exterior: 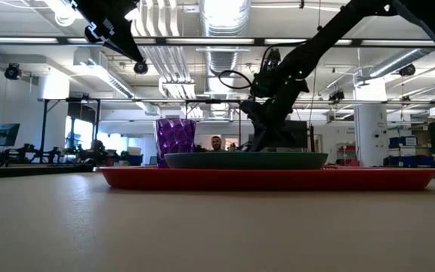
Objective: Pick and place plate/cup/fork/spoon on tray
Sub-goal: Adjust the red tray
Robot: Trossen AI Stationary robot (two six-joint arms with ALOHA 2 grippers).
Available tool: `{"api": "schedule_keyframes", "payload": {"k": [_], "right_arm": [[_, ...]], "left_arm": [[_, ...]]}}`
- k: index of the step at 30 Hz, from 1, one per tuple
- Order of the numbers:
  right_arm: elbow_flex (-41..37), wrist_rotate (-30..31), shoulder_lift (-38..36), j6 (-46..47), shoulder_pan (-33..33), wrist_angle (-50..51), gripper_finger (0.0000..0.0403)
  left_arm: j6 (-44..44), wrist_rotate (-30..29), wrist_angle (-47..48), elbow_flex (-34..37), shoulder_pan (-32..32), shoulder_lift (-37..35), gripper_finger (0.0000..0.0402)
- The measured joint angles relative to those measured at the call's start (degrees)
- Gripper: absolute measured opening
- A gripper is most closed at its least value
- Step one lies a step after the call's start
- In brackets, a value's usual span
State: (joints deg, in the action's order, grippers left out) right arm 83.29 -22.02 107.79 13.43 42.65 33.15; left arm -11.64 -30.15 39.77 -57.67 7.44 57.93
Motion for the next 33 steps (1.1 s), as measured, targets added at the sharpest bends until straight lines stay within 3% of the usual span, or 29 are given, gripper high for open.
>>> {"api": "schedule_keyframes", "payload": {"k": [14, 33], "right_arm": [[-0.1, -2.1, 0.0, 0.9, 0.0, -0.6, 0.0008], [-0.4, 14.2, 0.1, 0.5, -2.7, 3.7, 0.0008]], "left_arm": [[-1.6, 1.4, -0.2, 0.0, 0.0, 0.0, 0.0], [-1.6, 1.6, -0.3, 0.0, 0.0, 0.0, 0.0]]}}
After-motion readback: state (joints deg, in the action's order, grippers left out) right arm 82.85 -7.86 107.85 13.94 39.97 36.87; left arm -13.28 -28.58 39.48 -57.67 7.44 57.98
